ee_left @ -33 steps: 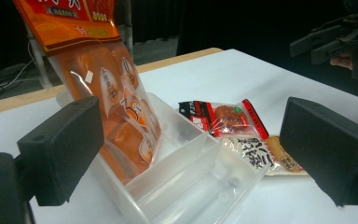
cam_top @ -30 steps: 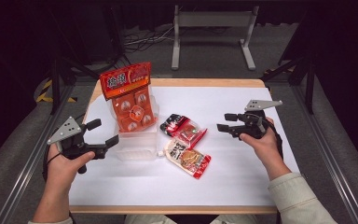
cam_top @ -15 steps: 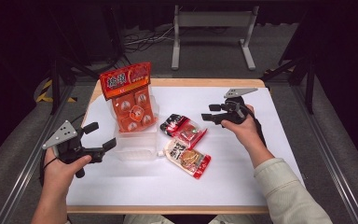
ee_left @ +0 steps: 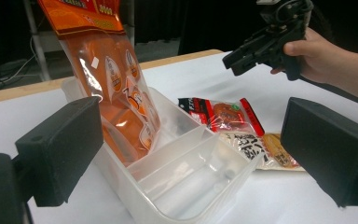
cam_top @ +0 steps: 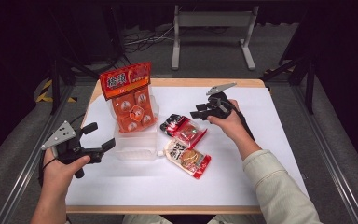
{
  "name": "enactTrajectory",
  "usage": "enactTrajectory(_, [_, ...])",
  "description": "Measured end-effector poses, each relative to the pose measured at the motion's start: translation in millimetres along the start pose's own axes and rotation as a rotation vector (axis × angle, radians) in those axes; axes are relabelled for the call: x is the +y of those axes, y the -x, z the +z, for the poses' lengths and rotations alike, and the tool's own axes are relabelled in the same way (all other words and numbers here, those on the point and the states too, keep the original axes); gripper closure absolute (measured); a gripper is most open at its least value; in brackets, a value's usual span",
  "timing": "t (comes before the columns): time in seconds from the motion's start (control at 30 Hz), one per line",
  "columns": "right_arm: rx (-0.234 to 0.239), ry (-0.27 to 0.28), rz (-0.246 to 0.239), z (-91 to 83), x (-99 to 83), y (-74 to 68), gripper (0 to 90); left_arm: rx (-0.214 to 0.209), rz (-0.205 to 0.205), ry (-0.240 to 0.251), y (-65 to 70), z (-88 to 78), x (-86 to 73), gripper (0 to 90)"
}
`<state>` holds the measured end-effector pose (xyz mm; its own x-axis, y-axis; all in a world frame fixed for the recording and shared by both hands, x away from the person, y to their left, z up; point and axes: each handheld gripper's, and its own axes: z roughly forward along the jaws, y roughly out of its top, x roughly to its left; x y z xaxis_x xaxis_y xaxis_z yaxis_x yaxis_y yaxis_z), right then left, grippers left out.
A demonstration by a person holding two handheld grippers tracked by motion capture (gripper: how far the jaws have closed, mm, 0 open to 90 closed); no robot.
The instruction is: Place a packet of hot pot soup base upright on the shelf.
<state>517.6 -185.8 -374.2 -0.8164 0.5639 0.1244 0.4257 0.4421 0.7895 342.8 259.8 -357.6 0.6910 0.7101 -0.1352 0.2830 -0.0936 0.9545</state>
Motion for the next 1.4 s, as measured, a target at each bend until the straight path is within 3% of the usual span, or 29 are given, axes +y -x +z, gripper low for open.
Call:
enactTrajectory(0.17, [0.009,-0.023,-0.008,11.1,4.8,0.2,50.3,0.008,0.000,-0.012,2.0,-0.7,-4.1,6.8])
enactTrajectory(0.27, [0.038,-0.024,0.002,20.7,8.5,2.2,42.8,0.013,-0.001,-0.023,4.0,-1.2,-7.8,6.8])
enactTrajectory(0.43, [0.020,-0.060,-0.014,38.0,11.5,6.3,37.9,0.020,0.003,-0.033,6.7,-3.4,-11.1,6.8])
enactTrajectory(0.57, [0.015,-0.052,-0.009,52.6,10.1,10.9,36.2,0.022,-0.005,-0.033,6.3,-5.5,-13.2,6.7])
enactTrajectory(0.7, [0.013,-0.090,-0.004,66.2,8.2,13.8,34.0,0.022,-0.005,-0.034,5.3,-5.4,-13.7,6.7])
enactTrajectory(0.83, [0.031,-0.111,0.005,75.7,8.5,12.9,33.1,0.022,-0.009,-0.033,3.8,-4.2,-14.5,6.6])
enactTrajectory(1.13, [0.020,-0.141,-0.042,93.9,6.2,7.2,32.6,0.011,-0.015,-0.029,2.6,-4.2,-14.6,6.6])
enactTrajectory(1.23, [0.021,-0.175,-0.057,99.7,4.5,5.7,33.6,0.011,-0.019,-0.028,1.2,-4.3,-15.6,6.6])
enactTrajectory(1.4, [0.039,-0.188,-0.055,105.4,1.8,6.2,33.1,0.019,-0.022,-0.032,0.1,-5.0,-16.2,6.6])
